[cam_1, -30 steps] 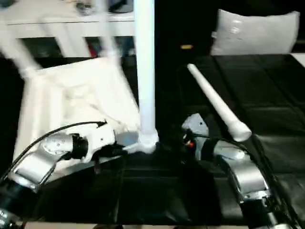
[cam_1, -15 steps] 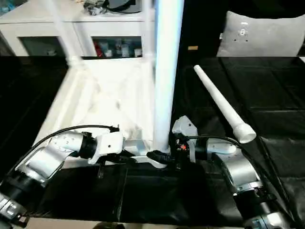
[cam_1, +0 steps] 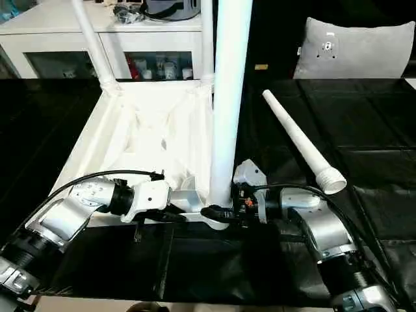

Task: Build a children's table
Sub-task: Rotate leg to tighten

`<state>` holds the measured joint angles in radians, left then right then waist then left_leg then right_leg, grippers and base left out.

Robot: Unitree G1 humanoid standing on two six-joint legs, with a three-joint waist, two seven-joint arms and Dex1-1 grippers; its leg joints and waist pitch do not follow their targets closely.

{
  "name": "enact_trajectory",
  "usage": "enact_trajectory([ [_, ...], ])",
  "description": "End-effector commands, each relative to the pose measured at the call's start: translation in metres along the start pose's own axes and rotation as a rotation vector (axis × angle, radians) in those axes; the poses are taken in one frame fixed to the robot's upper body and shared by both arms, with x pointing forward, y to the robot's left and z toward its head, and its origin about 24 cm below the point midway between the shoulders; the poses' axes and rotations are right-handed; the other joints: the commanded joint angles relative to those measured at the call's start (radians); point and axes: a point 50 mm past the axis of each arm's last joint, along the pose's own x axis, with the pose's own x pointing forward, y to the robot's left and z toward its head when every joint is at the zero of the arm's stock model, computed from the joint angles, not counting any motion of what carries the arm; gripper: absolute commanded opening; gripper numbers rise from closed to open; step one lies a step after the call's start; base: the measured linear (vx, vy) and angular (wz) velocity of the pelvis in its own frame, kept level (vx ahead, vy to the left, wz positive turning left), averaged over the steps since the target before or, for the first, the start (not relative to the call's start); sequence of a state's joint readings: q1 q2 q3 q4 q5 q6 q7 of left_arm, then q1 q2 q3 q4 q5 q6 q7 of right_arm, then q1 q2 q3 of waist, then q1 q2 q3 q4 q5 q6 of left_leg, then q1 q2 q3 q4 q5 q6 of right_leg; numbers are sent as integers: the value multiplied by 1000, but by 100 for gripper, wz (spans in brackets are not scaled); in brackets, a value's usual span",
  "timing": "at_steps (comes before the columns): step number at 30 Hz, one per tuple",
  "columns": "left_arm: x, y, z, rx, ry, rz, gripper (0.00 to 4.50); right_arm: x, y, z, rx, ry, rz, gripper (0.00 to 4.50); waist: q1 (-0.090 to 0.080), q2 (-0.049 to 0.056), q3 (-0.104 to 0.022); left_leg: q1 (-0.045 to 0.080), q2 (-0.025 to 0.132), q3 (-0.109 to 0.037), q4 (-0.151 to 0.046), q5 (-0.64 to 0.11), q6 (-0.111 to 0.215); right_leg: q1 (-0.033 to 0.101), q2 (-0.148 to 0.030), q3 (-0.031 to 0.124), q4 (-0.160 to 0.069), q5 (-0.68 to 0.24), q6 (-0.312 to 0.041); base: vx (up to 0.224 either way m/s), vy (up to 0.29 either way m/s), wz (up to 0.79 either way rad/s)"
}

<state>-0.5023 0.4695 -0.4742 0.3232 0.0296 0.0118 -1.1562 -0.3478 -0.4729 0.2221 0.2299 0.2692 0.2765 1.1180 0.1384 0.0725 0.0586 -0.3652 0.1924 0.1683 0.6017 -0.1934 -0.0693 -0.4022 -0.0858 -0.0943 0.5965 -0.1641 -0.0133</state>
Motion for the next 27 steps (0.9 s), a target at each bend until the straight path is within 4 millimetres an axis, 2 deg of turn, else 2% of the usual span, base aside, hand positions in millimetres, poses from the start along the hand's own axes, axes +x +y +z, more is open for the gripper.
enact_trajectory([
  [1,0,-1,1,-22,-11,-5,0,3,1,-10,69,28,-30,273,-7,-12,-76,5,34,-8,-69,-182,45,52,-62,48,-72,-337,-167,0,0,0],
  [3,0,2,2,-81,-34,61,0,10,3,-16,108,39,-73,272,-11,-16,-75,6,35,-7,-71,-192,38,50,-62,48,-74,-352,-162,0,0,0],
  [4,0,2,3,-85,-36,66,0,10,3,-16,110,39,-77,272,-12,-14,-74,5,34,-9,-72,-197,37,49,-63,47,-76,-362,-159,0,0,0],
  [5,0,5,3,-117,-47,110,0,14,3,-19,124,46,-111,272,-18,-14,-72,7,34,-8,-75,-224,28,49,-63,46,-81,-400,-150,0,0,0],
  [6,1,10,5,-182,-60,200,0,25,1,-24,165,47,-207,272,-29,-17,-69,9,32,-9,-78,-257,16,47,-62,44,-84,-443,-139,0,0,0],
  [7,1,10,5,-182,-60,200,0,25,1,-24,165,47,-207,272,-38,-18,-68,11,27,-12,-77,-283,6,49,-63,39,-92,-494,-120,0,0,0],
  [8,5,14,9,-224,-58,280,0,36,-3,-22,206,6,-311,272,-44,-18,-68,11,25,-13,-79,-288,3,48,-65,39,-93,-506,-114,0,0,0],
  [9,7,16,11,-247,-58,316,0,43,-6,-21,226,-13,-363,272,-64,-19,-64,9,22,-19,-81,-324,-6,50,-61,29,-102,-551,-88,0,0,0],
  [10,10,17,14,-263,-60,341,0,48,-9,-19,247,-31,-410,272,-64,-19,-64,9,22,-19,-81,-324,-6,50,-61,29,-102,-551,-88,0,0,0],
  [11,12,17,16,-269,-61,351,0,50,-11,-18,257,-39,-431,272,-78,-16,-63,8,21,-21,-83,-344,-9,50,-64,25,-106,-580,-73,0,0,0],
  [12,14,18,19,-280,-63,365,0,54,-13,-16,275,-50,-463,272,-89,-16,-65,14,16,-22,-77,-358,-6,47,-65,19,-115,-606,-61,0,0,0],
  [13,19,19,23,-299,-64,391,0,58,-17,-13,295,-67,-506,272,-95,-16,-64,11,15,-22,-77,-361,-2,48,-64,18,-115,-604,-60,0,0,0],
  [14,26,20,31,-311,-73,415,0,63,-21,-9,314,-83,-560,272,-109,-14,-65,10,16,-23,-78,-363,6,48,-62,16,-115,-582,-65,0,0,0],
  [15,26,20,31,-311,-73,415,0,63,-21,-9,314,-83,-560,272,-111,-13,-65,11,15,-23,-77,-364,10,47,-61,13,-118,-581,-66,0,0,0],
  [16,35,20,41,-316,-90,438,0,67,-25,-6,325,-90,-603,272,-112,-14,-66,10,14,-23,-76,-362,14,49,-61,13,-120,-576,-65,0,0,0],
  [17,38,19,45,-317,-95,444,0,69,-25,-5,326,-90,-616,272,-114,-11,-67,12,16,-21,-77,-354,19,47,-61,15,-120,-549,-75,0,0,0],
  [19,46,18,56,-317,-107,457,0,74,-26,-4,322,-78,-643,272,-115,-11,-72,8,19,-20,-78,-328,27,51,-60,18,-111,-473,-101,0,0,0],
  [22,49,19,58,-299,-105,474,0,73,-25,-7,323,-82,-655,272,-112,-9,-75,6,19,-18,-78,-306,38,53,-59,24,-105,-408,-127,0,0,0],
  [23,49,20,58,-295,-100,483,0,73,-25,-8,330,-90,-662,307,-111,-10,-77,4,20,-17,-78,-291,43,54,-59,27,-100,-376,-141,0,0,0],
  [24,46,23,53,-284,-79,501,0,71,-26,-8,331,-108,-673,307,-109,-8,-78,3,21,-16,-78,-280,47,55,-59,28,-97,-356,-151,0,0,0],
  [25,42,25,49,-278,-57,519,0,69,-28,-7,327,-120,-685,344,-107,-8,-79,3,21,-15,-76,-277,49,55,-60,28,-97,-351,-155,0,0,0],
  [27,38,27,45,-272,-44,530,0,67,-28,-7,319,-131,-688,348,-103,-9,-81,0,20,-13,-76,-247,54,57,-60,30,-93,-322,-164,0,0,0],
])
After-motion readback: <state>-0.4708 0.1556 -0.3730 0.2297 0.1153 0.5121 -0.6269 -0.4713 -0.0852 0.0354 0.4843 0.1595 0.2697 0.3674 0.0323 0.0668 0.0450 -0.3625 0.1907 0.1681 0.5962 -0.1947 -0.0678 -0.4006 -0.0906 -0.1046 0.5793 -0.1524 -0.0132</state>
